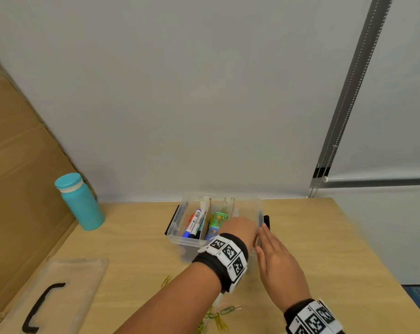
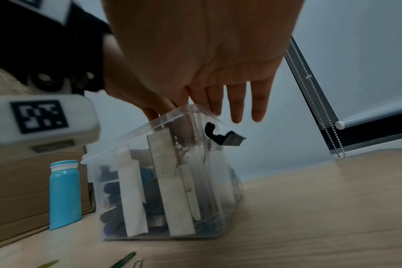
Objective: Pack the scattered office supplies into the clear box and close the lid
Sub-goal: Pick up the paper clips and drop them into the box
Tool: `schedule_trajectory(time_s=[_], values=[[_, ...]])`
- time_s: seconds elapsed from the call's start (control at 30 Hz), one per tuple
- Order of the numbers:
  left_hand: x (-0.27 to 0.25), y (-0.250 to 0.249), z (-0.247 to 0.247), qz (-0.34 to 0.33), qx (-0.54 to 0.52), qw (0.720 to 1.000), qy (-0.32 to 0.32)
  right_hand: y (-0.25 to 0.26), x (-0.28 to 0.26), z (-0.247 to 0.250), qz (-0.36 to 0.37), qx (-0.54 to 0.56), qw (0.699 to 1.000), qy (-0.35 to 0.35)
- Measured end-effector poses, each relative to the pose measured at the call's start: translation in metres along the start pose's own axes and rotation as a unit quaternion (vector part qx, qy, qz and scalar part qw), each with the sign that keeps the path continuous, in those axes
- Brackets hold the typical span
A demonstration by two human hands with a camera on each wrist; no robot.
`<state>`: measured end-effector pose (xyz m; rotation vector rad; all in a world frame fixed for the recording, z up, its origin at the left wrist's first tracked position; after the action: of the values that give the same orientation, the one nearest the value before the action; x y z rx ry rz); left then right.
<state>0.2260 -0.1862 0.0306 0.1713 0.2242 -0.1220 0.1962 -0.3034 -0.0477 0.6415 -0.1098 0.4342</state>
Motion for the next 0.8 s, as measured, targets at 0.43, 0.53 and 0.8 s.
schedule_trajectory(time_s=[0.43,0.53,0.8], values=[[-0.092,0.068,-0.029,-0.01,-0.268,0.946,-0.183,0.005,-0.008,0.002,-0.015,0.028,0.999,0.008],[-0.125,0.1,-0.075,0.032,-0.254,0.952,-0.169,0.025,-0.021,0.002,0.023,-0.001,0.999,-0.034],[-0.149,0.123,-0.172,0.067,-0.199,0.971,0.111,0.066,-0.057,-0.059,0.001,-0.008,0.962,0.272]])
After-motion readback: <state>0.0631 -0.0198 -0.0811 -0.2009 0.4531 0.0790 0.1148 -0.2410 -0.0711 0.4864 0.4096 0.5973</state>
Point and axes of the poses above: each hand's wrist, its own x-axis towards the middle knuckle, its own z-axis out of the back of the hand, y = z × x, the point moved 1 cm from there along x, towards the middle knuckle, and after that the axes turned 11 degrees about x, right-handed, at the moved point
